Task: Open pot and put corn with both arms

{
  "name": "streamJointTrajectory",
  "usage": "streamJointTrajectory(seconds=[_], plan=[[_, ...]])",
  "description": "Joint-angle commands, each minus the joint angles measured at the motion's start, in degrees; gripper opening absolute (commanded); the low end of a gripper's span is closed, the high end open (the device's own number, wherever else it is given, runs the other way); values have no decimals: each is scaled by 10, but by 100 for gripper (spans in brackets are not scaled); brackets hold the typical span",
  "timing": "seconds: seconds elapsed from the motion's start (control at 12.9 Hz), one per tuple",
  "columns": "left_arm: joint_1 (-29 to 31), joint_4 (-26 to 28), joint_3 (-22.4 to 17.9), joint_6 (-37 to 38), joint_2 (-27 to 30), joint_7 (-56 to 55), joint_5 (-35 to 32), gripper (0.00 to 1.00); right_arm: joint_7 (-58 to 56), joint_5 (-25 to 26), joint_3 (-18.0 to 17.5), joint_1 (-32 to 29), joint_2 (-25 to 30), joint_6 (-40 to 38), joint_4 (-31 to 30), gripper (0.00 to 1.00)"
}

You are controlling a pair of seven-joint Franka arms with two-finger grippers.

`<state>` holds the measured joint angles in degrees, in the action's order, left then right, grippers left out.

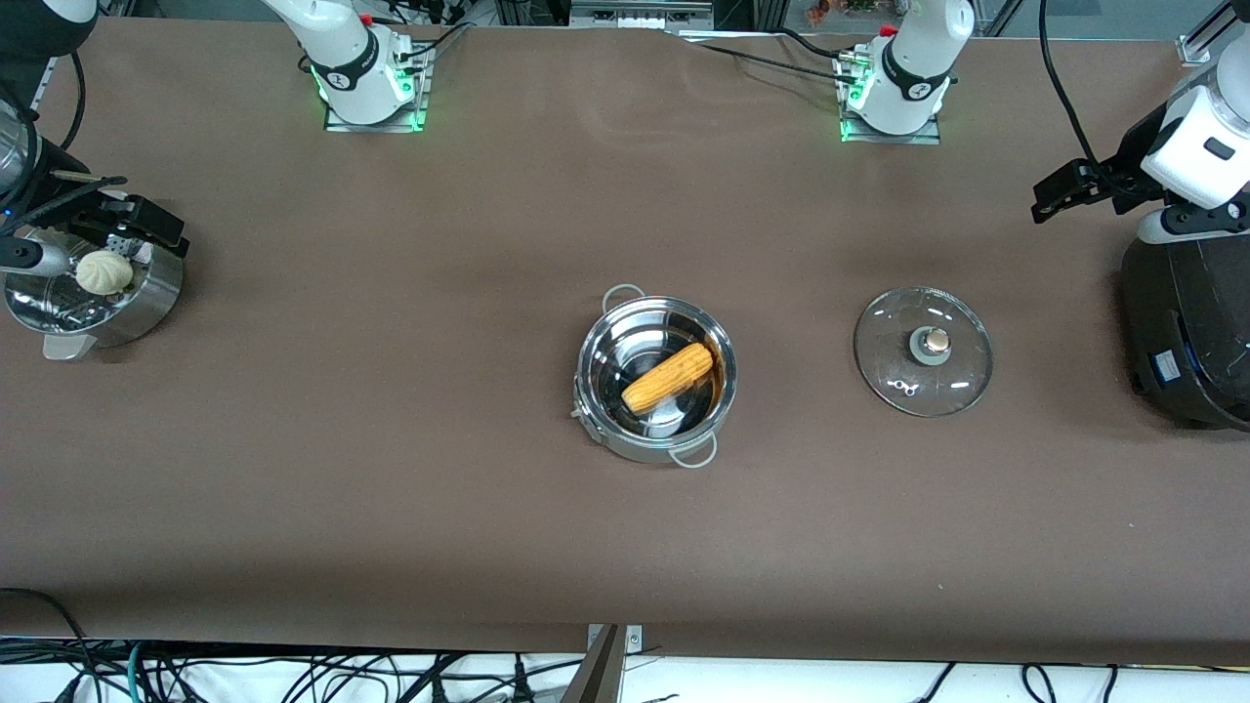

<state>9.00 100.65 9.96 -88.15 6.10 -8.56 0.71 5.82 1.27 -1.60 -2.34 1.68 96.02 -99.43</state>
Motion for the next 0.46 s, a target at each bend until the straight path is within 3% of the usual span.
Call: streamJointTrajectory(seconds=[0.0,0.39], plan=[[1,-20,1,16,-11,-4,-4,100,-10,-5,-4,-6,2,-7,7,100],[2,-20,1,17,-11,-4,-4,100,-10,-5,-4,-6,-1,-7,10,100]])
